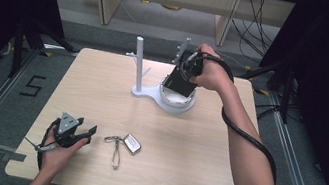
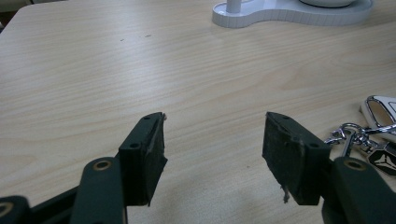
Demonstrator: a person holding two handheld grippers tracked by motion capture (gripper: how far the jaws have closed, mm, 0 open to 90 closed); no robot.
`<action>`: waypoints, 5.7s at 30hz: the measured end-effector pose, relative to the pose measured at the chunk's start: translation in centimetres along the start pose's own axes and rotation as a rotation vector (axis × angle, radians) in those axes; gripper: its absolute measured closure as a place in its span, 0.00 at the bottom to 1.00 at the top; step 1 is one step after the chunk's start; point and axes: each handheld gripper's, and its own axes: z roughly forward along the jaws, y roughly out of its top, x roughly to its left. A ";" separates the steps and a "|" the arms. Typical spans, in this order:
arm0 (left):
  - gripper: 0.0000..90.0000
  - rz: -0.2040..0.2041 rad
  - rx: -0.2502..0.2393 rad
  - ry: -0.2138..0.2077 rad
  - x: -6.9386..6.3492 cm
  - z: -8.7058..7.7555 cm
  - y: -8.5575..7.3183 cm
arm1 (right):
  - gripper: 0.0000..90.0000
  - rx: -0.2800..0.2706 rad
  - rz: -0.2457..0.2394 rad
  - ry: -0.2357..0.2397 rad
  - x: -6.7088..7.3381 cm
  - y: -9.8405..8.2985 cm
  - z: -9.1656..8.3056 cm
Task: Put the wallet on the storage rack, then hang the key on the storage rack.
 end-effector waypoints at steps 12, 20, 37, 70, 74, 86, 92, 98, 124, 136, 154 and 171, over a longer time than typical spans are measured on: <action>0.43 0.000 0.002 -0.002 0.0 0.0 0.0 | 0.92 0.031 0.074 0.015 -0.2 -0.3 1.0; 0.43 0.000 0.001 0.000 0.0 0.0 0.0 | 0.92 0.042 0.085 0.027 -0.1 -0.3 1.8; 0.43 0.005 0.003 0.000 -0.1 0.0 0.0 | 0.90 0.046 0.069 0.073 0.0 -0.5 3.7; 0.43 0.007 0.005 0.003 -0.1 0.0 0.0 | 0.72 -0.016 0.280 -0.040 -0.4 -3.4 2.6; 0.43 0.008 0.005 0.003 -0.1 0.0 0.0 | 0.69 -0.012 0.297 -0.036 -0.1 -4.2 1.7; 0.43 0.014 0.023 0.005 -0.2 0.2 0.1 | 0.66 -0.024 0.455 0.085 3.2 -7.6 1.0; 0.43 0.009 0.020 0.003 -0.3 0.2 0.1 | 0.64 -0.022 0.492 0.103 5.0 -9.8 1.3; 0.42 -0.007 0.005 -0.008 -0.1 0.0 0.0 | 0.62 -0.009 0.526 0.111 7.0 -11.4 1.6; 0.86 0.073 0.135 -0.205 -4.2 -0.9 1.7 | 0.64 0.009 0.630 0.197 14.3 -15.9 3.0; 0.85 0.182 0.210 -0.223 -5.5 0.0 2.5 | 0.63 0.005 0.626 0.208 14.7 -15.9 3.2; 0.68 0.319 0.253 -0.185 -4.9 0.5 1.3 | 0.62 0.007 0.614 0.203 14.6 -16.0 3.3; 0.90 0.283 0.266 -0.224 -6.2 -0.3 1.5 | 0.62 0.012 0.615 0.206 14.6 -16.0 3.3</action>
